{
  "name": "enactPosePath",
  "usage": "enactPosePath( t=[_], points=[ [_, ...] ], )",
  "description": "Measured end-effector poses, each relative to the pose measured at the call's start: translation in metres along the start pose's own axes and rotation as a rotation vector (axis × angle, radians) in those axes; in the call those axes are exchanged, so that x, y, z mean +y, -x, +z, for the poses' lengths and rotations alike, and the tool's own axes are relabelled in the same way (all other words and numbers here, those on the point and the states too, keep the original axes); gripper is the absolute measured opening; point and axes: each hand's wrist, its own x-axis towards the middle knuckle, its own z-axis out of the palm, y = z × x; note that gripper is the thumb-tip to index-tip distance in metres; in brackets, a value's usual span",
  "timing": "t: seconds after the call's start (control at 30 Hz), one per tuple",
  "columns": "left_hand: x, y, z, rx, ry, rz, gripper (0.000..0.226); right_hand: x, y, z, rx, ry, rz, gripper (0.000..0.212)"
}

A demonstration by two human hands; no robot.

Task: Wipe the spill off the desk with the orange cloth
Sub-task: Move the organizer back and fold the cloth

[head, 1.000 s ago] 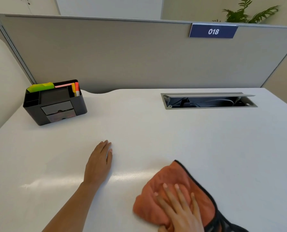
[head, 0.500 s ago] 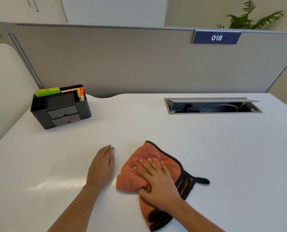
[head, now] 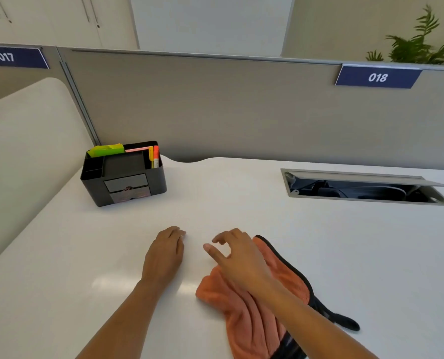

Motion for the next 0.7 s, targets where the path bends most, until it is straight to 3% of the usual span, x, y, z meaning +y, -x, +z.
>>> enactPosePath(
  t=[0.1, 0.3, 0.57, 0.7],
  points=[
    [-0.014, -0.022, -0.016, 0.045, 0.025, -0.084, 0.032, -0.021, -0.049, -0.005, 0.027, -0.126, 0.042, 0.037],
    [-0.044, -0.082, -0.068, 0.327, 0.135, -0.327, 0.038, -0.065, -0.146, -0.002, 0.089, -0.325, 0.132, 0.034],
    [-0.085, -0.141, -0.106, 0.555, 0.024, -0.467, 0.036, -0.108, -0.234, 0.04, 0.022, -0.289, 0.115, 0.034],
    [-0.106, -0.16, -0.113, 0.571, 0.047, -0.596, 0.039, -0.12, -0.26, 0.06, -0.024, -0.227, 0.146, 0.04]
  ],
)
